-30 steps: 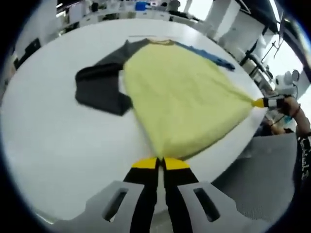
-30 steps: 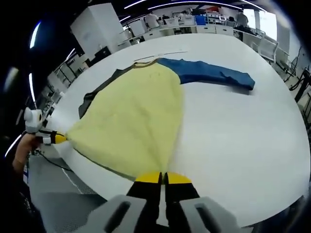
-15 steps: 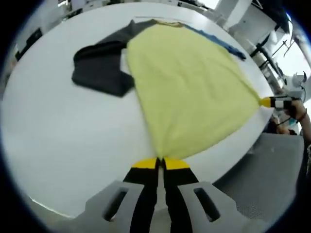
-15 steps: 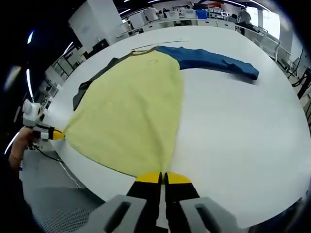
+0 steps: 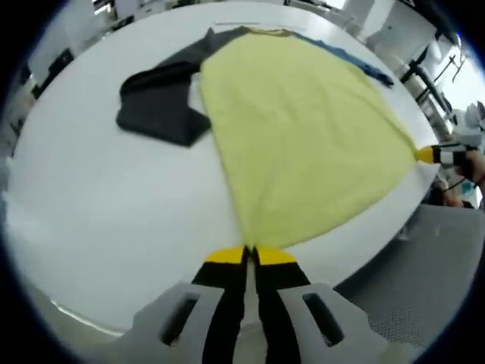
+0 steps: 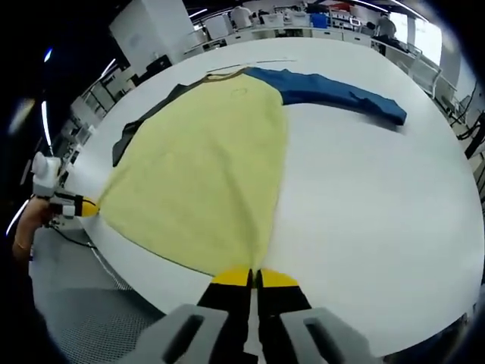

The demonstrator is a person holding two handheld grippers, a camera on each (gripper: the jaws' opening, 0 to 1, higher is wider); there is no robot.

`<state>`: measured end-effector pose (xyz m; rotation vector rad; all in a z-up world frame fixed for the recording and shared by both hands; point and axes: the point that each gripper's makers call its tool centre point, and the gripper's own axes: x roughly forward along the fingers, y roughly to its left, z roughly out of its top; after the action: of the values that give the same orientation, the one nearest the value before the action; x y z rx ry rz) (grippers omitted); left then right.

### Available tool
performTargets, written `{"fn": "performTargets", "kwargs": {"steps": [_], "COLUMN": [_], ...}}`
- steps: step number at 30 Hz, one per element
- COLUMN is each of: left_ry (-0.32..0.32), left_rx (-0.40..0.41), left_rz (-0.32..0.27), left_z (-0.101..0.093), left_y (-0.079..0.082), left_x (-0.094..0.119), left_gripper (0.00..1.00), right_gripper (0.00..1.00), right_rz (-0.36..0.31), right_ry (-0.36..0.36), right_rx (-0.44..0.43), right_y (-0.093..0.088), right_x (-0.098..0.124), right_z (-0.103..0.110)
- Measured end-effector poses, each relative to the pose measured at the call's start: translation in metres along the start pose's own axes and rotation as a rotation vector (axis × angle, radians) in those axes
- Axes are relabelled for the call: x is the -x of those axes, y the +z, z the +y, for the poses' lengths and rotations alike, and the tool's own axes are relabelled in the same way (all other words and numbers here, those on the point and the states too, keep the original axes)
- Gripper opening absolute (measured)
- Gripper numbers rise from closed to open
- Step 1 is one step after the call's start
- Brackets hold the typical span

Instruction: Fold the garment on the visible template until the final outline fits inside the template.

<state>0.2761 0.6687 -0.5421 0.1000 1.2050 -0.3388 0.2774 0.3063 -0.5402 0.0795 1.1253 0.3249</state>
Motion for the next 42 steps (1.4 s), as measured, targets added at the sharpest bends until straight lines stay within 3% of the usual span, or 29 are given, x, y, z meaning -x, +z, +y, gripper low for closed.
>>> {"fn": "performTargets", "kwargs": {"steps": [5, 11, 16, 20, 22, 29, 34, 42], "left_ry": [0.033, 0.035, 0.015, -0.004, 0.001, -0.002, -0.075, -0.065], "left_rx": [-0.016, -0.026, -0.039, -0.048, -0.047, -0.074, -0.046, -0.099], "left_rz": [-0.027, -0.085, -0.155, -0.222, -0.288, -0.342, -0.379, -0.404], "left_z": [0.005, 0.001, -0.004, -0.008, -0.008, -0.008, -0.019, -0.024], "left_y": [-0.001, 0.004, 0.018, 0.032, 0.045, 0.056, 0.063, 0.072], "left_x": [0.004, 0.009, 0.017, 0.026, 0.030, 0.036, 0.039, 0.043], "left_gripper": [0.17, 0.39, 0.51, 0.59, 0.62, 0.70, 0.80, 0.93], "right_gripper": [0.00, 0.19, 0.31, 0.40, 0.42, 0.46, 0.47, 0.48], "right_rz": [-0.016, -0.059, -0.107, -0.150, -0.174, -0.232, -0.282, -0.342], "right_ry": [0.005, -0.020, -0.025, -0.015, -0.018, -0.042, -0.057, -0.043], "right_rx": [-0.014, -0.044, -0.033, 0.013, 0.027, 0.116, 0.151, 0.171], "right_y": [0.000, 0.006, 0.019, 0.036, 0.045, 0.083, 0.112, 0.150], "right_x": [0.000, 0.008, 0.017, 0.025, 0.027, 0.034, 0.035, 0.028], "right_z": [0.000, -0.008, -0.011, -0.009, -0.010, -0.021, -0.038, -0.059]}}
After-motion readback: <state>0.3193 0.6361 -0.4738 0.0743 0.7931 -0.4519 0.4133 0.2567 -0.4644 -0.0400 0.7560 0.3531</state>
